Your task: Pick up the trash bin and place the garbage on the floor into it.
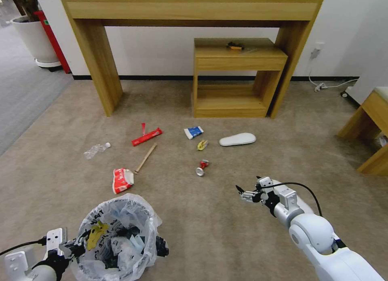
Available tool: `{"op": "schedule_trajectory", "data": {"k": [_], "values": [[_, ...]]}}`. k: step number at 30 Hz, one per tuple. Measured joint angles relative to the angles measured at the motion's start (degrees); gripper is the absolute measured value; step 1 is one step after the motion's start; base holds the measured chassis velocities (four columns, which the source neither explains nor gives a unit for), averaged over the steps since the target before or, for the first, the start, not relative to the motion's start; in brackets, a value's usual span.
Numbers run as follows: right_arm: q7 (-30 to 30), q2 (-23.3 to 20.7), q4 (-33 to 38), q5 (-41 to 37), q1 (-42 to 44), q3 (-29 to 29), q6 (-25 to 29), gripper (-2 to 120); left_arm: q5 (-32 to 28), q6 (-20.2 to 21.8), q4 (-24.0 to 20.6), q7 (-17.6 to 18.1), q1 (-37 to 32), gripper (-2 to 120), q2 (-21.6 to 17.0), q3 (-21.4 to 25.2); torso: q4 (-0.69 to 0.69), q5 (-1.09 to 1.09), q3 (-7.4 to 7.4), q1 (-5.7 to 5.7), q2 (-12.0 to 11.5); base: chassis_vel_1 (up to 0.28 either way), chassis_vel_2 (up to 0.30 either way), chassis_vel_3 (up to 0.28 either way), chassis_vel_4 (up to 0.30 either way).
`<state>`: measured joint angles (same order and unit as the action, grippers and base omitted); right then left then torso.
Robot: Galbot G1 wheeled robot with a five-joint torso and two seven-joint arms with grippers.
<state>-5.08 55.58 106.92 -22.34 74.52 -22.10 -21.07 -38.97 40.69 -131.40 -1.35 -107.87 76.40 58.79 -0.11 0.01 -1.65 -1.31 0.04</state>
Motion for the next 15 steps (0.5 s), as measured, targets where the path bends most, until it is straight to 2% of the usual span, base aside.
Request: {"op": "schedule_trajectory", "data": {"k": [7, 8, 10, 12, 15], "values": [[-0.36, 0.32, -1.57, 0.97, 0.67, -0.99, 0.32, 100, -0.06, -0.17, -0.3, -0.11, -0.59, 1, 0.12, -0.03, 0.0, -0.02, 0.0, 0.0, 0.0, -0.198, -0.218, 0.2, 0.209], [-0.54, 0.46, -2.6, 1.36, 0.64, -1.06, 0.52, 100, -0.06, -0.3, -0.34, -0.2, -0.82, 1, 0.19, -0.01, 0.02, 0.03, 0.0, 0.0, 0.0, -0.23, -0.209, 0.22, 0.219], [-0.7, 0.57, -3.97, 1.61, 0.4, -1.1, 0.84, 100, -0.05, -0.48, -0.36, -0.3, -1.02, 1, 0.25, 0.03, 0.0, -0.02, 0.0, 0.0, 0.0, -0.206, -0.233, 0.232, 0.219], [-0.8, 0.83, -7.27, 2.17, -0.57, -1.12, 1.39, 100, -0.04, -0.73, -0.41, -0.55, -1.37, 1, 0.41, 0.18, -0.01, 0.04, -0.01, 0.0, 0.0, -0.222, -0.229, 0.213, 0.22], [-0.84, 1.25, -12.5, 3.82, -2.26, -0.64, 2.66, 100, -0.05, -1.05, -0.45, -0.81, -1.78, 1, 0.53, 0.58, -0.01, -0.01, 0.0, 0.0, 0.0, -0.2, -0.214, 0.187, 0.201]]}}
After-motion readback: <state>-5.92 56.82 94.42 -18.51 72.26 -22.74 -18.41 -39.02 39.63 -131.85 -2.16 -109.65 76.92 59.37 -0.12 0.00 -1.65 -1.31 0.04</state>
